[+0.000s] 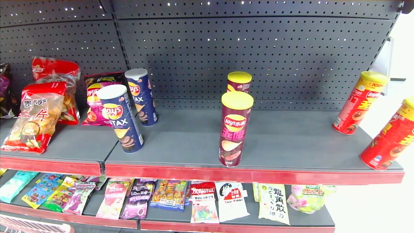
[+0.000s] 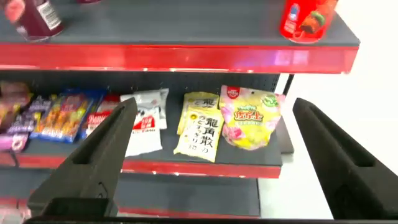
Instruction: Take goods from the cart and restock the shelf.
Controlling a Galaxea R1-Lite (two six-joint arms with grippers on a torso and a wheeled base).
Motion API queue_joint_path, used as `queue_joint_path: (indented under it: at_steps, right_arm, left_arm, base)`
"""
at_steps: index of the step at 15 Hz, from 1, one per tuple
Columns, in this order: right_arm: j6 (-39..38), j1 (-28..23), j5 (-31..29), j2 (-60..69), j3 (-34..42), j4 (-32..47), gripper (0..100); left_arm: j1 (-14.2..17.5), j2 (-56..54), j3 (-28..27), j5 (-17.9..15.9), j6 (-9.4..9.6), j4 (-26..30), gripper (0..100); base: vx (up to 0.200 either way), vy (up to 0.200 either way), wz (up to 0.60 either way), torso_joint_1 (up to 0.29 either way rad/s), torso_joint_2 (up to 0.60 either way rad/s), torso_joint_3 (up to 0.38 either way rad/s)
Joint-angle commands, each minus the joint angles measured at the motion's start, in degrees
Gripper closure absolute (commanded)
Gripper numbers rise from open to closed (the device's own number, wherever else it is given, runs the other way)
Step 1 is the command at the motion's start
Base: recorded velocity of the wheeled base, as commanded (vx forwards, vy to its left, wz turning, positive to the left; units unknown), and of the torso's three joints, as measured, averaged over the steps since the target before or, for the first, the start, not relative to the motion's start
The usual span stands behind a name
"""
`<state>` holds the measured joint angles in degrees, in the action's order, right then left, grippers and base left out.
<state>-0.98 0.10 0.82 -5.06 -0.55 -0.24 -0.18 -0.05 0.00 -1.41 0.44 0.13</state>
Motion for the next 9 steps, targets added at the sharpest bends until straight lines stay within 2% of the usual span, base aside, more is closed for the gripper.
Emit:
queue_joint_path:
  at_steps: [1, 9]
  right_arm:
    - [0.4, 0.1, 0.1, 5.0, 0.5, 0.1, 0]
    - [0.8, 0.0, -0.8, 5.0, 0.5, 0.1, 0]
  left_arm:
    - [0.0, 0.0, 0.0, 0.0, 0.00, 0.0, 0]
    - [0.0, 0.0, 0.0, 0.0, 0.00, 0.0, 0]
  base:
    - [0.000, 0.000, 0.00, 0.000, 0.00, 0.000]
    - [0.000, 0.000, 0.00, 0.000, 0.00, 0.000]
